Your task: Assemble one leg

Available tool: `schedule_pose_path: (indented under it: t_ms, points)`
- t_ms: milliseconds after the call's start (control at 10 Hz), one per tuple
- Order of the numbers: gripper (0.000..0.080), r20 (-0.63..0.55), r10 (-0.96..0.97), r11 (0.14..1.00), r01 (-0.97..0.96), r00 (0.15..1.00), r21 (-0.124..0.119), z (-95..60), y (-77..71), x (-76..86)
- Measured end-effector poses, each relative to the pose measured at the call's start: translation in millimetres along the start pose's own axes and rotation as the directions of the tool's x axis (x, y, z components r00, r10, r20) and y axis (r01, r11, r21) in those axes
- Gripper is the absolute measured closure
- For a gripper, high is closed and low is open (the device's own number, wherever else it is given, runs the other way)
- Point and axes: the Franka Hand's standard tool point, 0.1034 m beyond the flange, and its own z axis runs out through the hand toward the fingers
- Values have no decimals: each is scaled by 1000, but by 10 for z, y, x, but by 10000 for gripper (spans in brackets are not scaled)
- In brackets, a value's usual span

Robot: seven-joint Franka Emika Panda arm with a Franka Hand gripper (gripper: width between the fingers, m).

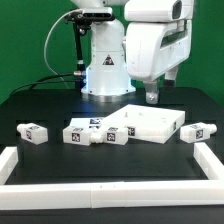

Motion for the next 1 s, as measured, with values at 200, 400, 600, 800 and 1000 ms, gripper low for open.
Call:
schedule_pose_path:
  t_ms: [200, 400, 600, 800, 1000]
  points:
    - [150, 0, -1, 1000, 1, 1000, 0, 0, 0, 0]
    - [150, -7, 13, 1000, -13, 1000, -8, 4, -15, 12]
    - [150, -23, 8, 1000, -8, 1000, -27, 51, -228, 13]
    - [150, -72, -16, 997, 11, 997, -72, 129, -524, 26]
    - [150, -72, 0, 998, -4, 997, -60, 163, -549, -21]
